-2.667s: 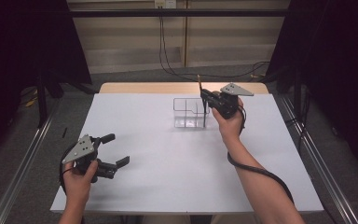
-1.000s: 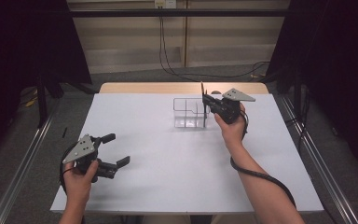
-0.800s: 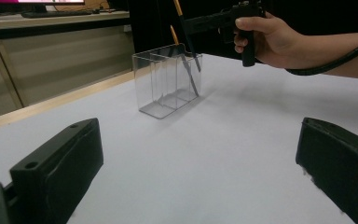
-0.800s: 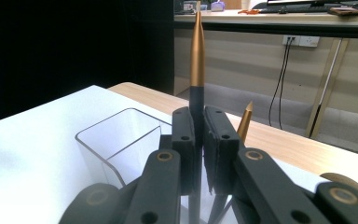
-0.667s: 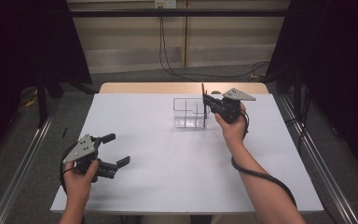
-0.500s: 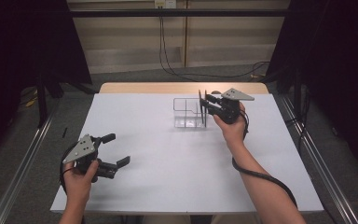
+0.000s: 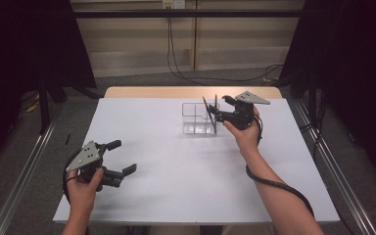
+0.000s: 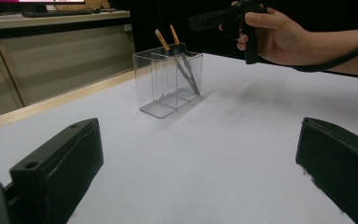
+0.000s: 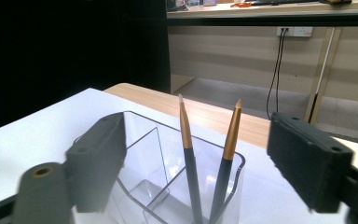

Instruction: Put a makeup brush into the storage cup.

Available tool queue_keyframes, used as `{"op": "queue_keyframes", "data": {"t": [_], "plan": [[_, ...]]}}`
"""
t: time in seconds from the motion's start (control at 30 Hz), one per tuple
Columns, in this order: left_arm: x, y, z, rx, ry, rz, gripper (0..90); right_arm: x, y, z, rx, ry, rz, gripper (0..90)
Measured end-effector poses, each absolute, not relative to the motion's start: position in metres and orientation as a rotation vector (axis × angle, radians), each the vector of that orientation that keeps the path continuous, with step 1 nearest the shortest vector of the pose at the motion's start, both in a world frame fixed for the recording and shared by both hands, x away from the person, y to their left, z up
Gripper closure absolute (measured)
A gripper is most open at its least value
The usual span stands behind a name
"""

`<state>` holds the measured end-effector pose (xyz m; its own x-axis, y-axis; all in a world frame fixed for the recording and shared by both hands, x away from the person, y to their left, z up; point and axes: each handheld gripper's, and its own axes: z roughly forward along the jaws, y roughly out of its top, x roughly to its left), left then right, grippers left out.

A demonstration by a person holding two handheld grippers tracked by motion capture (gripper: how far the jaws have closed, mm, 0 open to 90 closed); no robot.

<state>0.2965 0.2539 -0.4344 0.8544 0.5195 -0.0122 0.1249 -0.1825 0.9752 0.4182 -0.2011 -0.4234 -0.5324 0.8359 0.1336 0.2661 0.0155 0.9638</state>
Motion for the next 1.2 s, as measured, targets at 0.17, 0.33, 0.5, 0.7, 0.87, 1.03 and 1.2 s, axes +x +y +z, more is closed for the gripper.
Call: {"op": "queue_keyframes", "data": {"t": [0.17,0.33,0.5,0.7,0.87,1.03,1.2], "plan": [[0.296,0.254,-0.435,1.739,0.499,0.377,0.6,0.417,-0.202,-0.423,1.132,1.820,1.543,10.5],[0.296,0.254,-0.435,1.736,0.500,0.375,0.6,0.416,-0.203,-0.423,1.137,1.823,1.539,9.2],[0.297,0.254,-0.434,1.735,0.497,0.375,0.6,0.415,-0.203,-0.422,1.134,1.832,1.551,8.3],[0.296,0.254,-0.435,1.735,0.501,0.373,0.6,0.413,-0.203,-0.422,1.123,1.845,1.549,7.2],[0.295,0.254,-0.434,1.738,0.500,0.374,0.6,0.410,-0.206,-0.423,1.121,1.850,1.548,6.6],[0.294,0.254,-0.434,1.737,0.499,0.380,0.6,0.407,-0.209,-0.423,1.120,1.847,1.548,6.2],[0.294,0.253,-0.434,1.739,0.499,0.378,0.7,0.405,-0.211,-0.421,1.116,1.847,1.557,5.9]]}}
